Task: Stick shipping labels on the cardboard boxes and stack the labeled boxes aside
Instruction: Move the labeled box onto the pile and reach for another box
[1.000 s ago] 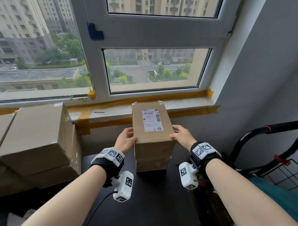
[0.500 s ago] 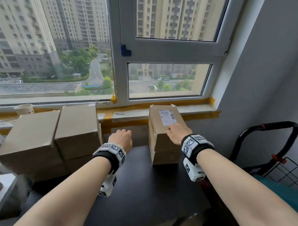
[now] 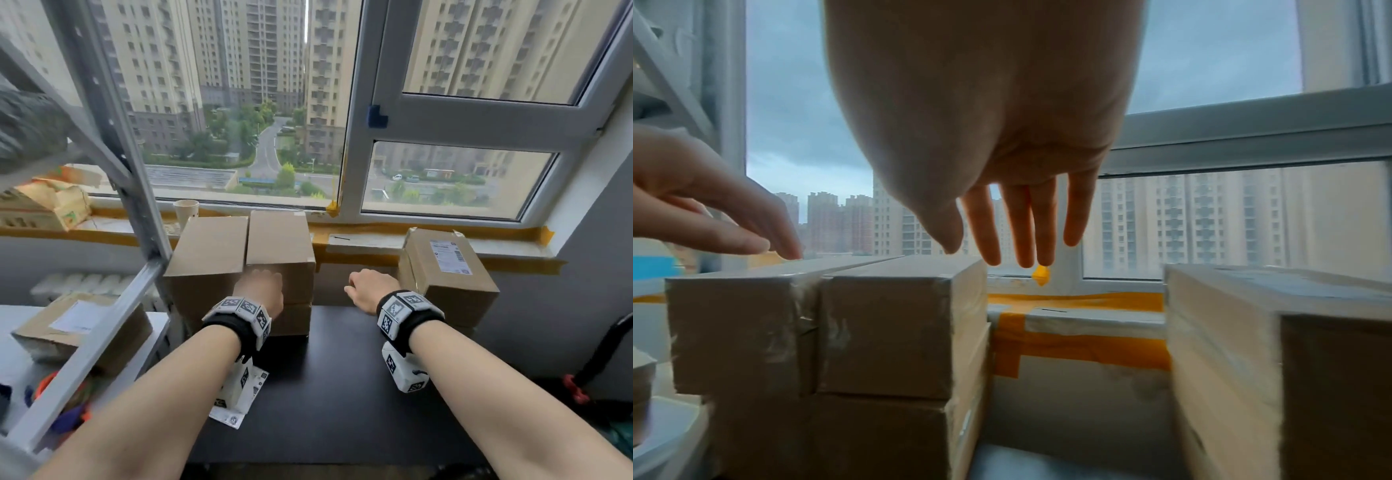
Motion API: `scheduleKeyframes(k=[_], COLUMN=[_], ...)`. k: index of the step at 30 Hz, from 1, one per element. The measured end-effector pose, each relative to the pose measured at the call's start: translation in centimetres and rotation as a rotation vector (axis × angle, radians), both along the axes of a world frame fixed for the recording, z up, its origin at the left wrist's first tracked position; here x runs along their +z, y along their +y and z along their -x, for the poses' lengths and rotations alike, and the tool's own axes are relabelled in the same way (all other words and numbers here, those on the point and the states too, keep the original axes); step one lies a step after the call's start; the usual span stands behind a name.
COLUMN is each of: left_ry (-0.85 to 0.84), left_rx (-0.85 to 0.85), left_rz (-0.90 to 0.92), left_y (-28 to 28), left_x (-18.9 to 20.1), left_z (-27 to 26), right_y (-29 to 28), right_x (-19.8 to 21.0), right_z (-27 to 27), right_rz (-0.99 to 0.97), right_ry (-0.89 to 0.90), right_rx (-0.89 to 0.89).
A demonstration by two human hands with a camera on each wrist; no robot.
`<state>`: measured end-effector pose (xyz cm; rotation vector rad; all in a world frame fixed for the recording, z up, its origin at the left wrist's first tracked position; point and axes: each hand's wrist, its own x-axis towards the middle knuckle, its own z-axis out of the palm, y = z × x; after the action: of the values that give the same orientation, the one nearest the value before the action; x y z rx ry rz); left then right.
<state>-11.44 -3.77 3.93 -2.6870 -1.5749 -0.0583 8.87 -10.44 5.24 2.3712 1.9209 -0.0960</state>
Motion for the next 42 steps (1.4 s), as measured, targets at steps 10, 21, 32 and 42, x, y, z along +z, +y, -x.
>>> scheduleKeyframes(k=[10,21,32,42], left_ry=[-0.112,-0.228,-0.243,-0.503], left_rx=[0.138,0.141,0.164,0.241], left_rz=[0.018,0.074,0.079,0.222], left_y=[5.4,12.0,12.8,12.5], left_x=[0.9,-1.7,-3.0,-2.0], left_z=[3.9,1.9,0.2,-0.8], right_y=[8.9,17.9,18.1,17.5], right_x=[-0.5,-4.4,-6.9,-6.5], right_z=[4.8,2.6,0.8,0.5], right_rz=[-0.078,-0.213,-0.197,-0.287], right_ry=[0.124,0.639,1.136,1.258], right_rx=[0.132,-0.073,-0.276,-0.259])
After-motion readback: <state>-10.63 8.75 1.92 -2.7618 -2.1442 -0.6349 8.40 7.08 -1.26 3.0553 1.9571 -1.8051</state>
